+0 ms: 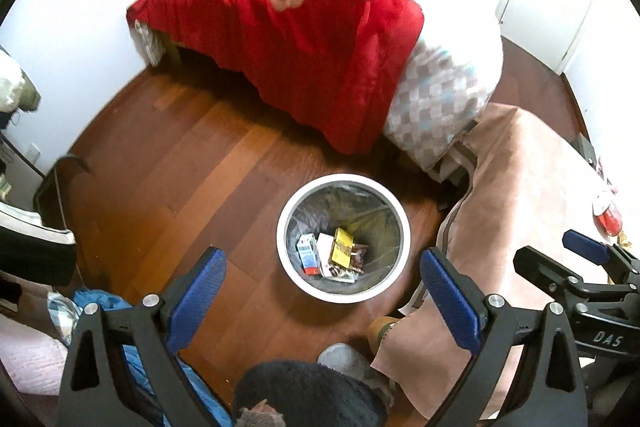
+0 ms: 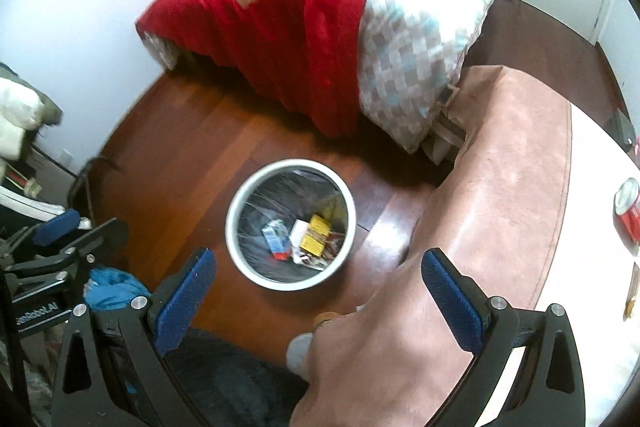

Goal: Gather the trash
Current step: 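Open the right tool to drop the yellow box into the bin, then grasp the orange chip bag with the right tool while the left tool grasps the Coke can, then carry the chip bag and Coke can over the bin and open both tools, then move both tools back from the bin toward the table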

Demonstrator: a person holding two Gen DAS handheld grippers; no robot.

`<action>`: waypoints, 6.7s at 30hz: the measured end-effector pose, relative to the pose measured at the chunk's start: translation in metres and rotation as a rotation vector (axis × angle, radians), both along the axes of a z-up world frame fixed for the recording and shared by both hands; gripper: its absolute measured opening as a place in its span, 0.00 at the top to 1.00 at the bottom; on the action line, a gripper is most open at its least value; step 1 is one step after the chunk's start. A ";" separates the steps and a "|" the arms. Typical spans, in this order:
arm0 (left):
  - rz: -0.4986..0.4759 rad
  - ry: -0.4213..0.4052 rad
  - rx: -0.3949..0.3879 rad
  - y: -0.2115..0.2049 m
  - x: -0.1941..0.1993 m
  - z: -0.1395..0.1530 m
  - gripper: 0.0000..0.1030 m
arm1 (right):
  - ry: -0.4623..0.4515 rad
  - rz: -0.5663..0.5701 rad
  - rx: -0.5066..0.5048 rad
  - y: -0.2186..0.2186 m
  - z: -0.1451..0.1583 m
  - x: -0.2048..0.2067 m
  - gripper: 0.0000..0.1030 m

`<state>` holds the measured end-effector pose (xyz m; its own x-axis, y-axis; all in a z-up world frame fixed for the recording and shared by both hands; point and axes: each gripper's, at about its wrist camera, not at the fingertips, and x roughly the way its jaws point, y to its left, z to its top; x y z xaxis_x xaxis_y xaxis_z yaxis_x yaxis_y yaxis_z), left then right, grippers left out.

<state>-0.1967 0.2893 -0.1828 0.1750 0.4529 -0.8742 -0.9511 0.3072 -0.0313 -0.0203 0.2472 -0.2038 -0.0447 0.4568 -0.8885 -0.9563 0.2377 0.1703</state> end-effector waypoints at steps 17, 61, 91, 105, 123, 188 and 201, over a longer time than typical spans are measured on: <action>-0.126 0.060 0.096 -0.093 0.139 0.016 0.04 | 0.206 -0.305 0.123 -0.166 0.039 0.138 0.00; -1.060 0.292 -0.179 -0.114 0.619 -0.104 0.16 | 0.234 -0.925 -0.053 -0.290 -0.066 0.575 0.00; -0.759 0.107 0.073 -0.134 0.464 -0.021 0.26 | 0.029 -0.707 -0.020 -0.233 -0.012 0.470 0.70; -0.559 -0.172 0.179 -0.111 0.308 0.088 0.26 | 0.004 -0.500 0.124 -0.204 0.077 0.308 0.71; -0.122 -0.145 -0.195 0.060 0.052 -0.039 0.26 | 0.193 -0.115 -0.074 0.007 -0.057 0.041 0.71; 0.004 0.010 -0.003 -0.015 -0.019 -0.005 0.04 | 0.021 0.042 -0.057 -0.004 -0.007 -0.013 0.00; -0.042 0.004 0.141 -0.076 0.027 0.053 0.04 | 0.183 -0.071 0.156 -0.102 0.072 0.038 0.00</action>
